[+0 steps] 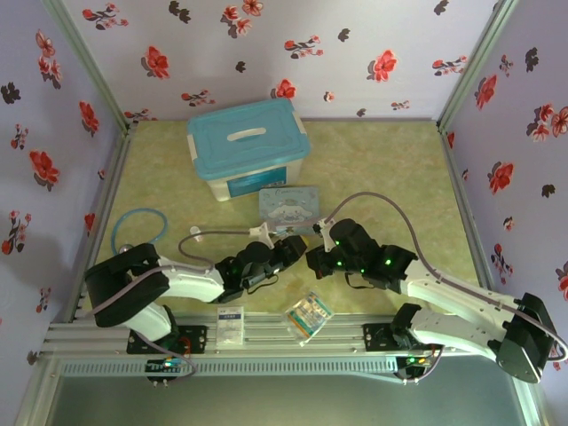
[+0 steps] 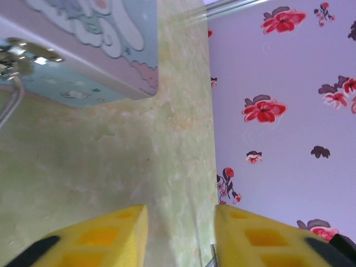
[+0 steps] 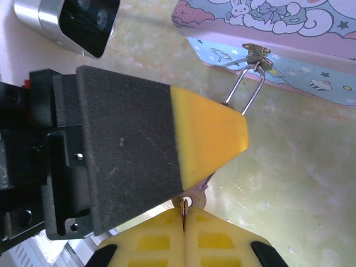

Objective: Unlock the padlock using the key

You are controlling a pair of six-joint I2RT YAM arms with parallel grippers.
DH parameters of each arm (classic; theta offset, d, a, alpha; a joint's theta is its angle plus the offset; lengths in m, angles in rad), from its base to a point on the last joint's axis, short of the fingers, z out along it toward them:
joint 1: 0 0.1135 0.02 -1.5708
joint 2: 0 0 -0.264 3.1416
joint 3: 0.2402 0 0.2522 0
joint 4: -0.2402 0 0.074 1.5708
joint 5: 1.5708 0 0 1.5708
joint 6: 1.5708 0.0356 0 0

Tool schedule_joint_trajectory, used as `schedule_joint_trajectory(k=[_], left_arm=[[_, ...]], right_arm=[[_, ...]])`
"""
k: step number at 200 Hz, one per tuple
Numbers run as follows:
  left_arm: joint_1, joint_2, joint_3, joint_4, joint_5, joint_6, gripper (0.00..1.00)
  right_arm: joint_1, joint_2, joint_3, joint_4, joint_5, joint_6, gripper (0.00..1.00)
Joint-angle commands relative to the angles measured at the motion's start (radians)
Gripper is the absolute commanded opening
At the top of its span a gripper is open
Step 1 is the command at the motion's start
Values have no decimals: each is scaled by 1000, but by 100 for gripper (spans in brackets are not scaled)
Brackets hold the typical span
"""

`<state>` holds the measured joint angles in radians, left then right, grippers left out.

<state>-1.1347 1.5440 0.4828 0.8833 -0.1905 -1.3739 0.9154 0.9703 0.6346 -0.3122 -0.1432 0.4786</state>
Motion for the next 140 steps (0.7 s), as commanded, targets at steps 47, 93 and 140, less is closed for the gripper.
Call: schedule_joint_trajectory(k=[47, 93, 140], left_arm=[[6, 12, 11, 60, 36, 30, 0], [7, -10, 2, 64, 15, 57, 0], [8, -38, -3, 96, 8, 86, 0]], right_arm=[[7, -13, -19, 15, 29, -11, 0], [6, -36, -22, 13, 66, 10, 0], [4, -120, -70, 79, 61, 37, 14]])
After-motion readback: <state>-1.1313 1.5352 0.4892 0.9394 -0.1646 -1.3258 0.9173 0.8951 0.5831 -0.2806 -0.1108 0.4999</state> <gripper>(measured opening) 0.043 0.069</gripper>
